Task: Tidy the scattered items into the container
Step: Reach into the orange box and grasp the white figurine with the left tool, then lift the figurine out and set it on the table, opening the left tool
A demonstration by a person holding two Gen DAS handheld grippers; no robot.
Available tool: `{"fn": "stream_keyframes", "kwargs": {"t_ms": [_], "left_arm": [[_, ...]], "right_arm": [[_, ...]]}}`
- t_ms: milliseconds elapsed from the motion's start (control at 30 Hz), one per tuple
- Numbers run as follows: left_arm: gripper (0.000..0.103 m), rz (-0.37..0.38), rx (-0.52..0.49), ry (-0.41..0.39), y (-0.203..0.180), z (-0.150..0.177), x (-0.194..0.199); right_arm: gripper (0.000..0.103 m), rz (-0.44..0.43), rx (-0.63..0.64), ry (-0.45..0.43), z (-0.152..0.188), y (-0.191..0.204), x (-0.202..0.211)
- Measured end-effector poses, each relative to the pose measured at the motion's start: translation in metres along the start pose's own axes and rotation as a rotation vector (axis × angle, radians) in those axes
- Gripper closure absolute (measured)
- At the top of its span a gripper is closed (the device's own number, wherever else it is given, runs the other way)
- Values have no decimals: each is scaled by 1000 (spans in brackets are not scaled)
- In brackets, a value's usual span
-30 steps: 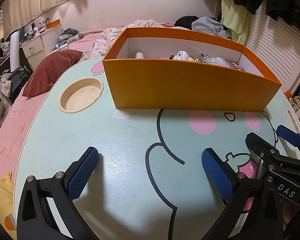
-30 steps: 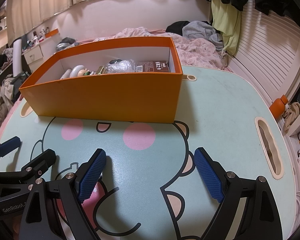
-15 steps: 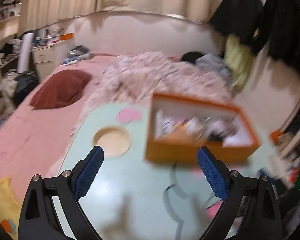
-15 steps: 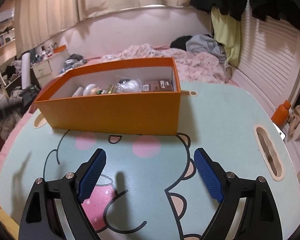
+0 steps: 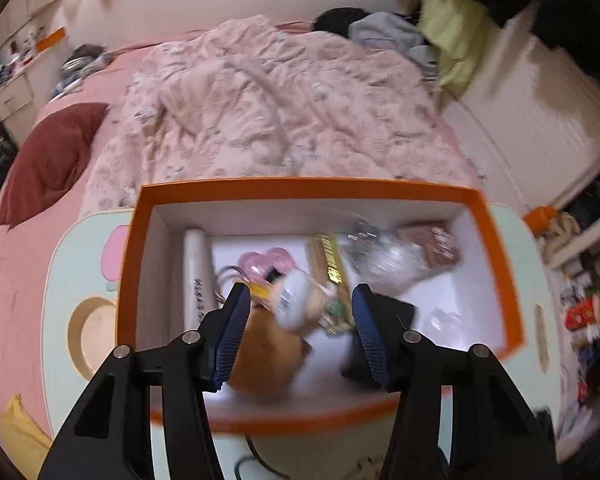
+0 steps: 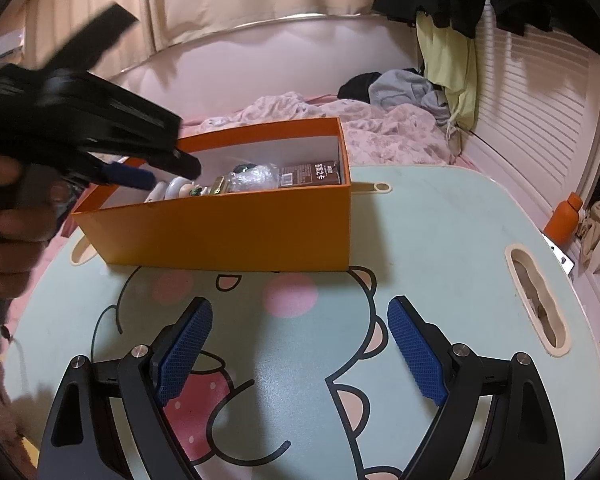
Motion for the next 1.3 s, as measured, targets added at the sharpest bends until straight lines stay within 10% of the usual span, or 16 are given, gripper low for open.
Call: {"fn": "stream_keyframes", "kwargs": {"t_ms": [133,733,1300], "left_arm": [[70,31,26,39,6,0,-13],[67,24,-68,99,-3,11,-40],[67,241,-88,-164,-25,29,103]], "right_arm": [[14,-2,-8,-2,0,-1,1],[14,-13,-27,13,-2,-4,0],[14,-12,-31,25,0,-5,-2]]}}
Point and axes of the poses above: each gripper's, at about its wrist camera, not at the fingertips, and x roughly against the way its jaws point, y to its left, z to its underside, the point moved 5 cm from there along -x, roughly the way its jaws point, and after that the axes turned 1 degree about -z, right-handed, at the moved point
